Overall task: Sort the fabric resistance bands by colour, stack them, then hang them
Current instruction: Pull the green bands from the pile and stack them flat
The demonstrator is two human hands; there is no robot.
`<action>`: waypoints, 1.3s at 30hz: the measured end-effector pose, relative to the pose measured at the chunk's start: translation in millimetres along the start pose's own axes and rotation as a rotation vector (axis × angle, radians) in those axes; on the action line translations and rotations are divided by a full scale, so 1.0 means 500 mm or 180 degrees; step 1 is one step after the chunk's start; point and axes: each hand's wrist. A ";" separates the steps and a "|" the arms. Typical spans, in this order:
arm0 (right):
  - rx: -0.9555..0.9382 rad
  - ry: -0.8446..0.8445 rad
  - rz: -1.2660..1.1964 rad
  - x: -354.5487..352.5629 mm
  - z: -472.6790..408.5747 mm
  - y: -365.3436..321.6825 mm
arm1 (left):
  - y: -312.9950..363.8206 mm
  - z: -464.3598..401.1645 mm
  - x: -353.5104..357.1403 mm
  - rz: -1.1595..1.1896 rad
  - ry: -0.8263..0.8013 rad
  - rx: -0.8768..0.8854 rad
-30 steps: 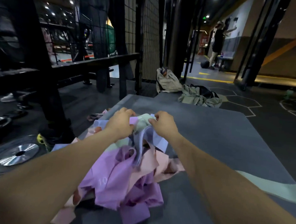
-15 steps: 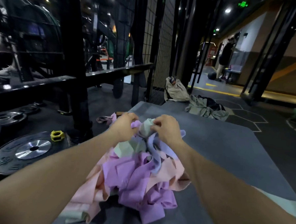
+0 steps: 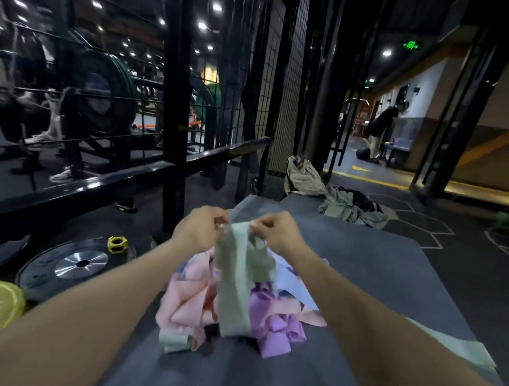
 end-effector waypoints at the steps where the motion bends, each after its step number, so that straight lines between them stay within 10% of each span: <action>1: 0.0076 -0.0052 0.0012 0.008 0.018 0.007 | -0.009 0.016 0.003 -0.0025 0.0029 -0.0084; 26: -0.0171 0.0591 -0.1145 -0.249 0.169 -0.091 | 0.248 0.129 0.033 0.1265 -0.0502 0.0498; 39: 0.0647 0.0828 -0.0816 -0.269 0.248 0.028 | 0.274 0.167 0.107 0.1591 -0.0175 0.0069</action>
Point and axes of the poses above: each hand's wrist, its own z-axis away from the middle knuckle, its own x-axis out of the palm, y = z × x, and after that the axes turned 12 degrees about z, right-handed
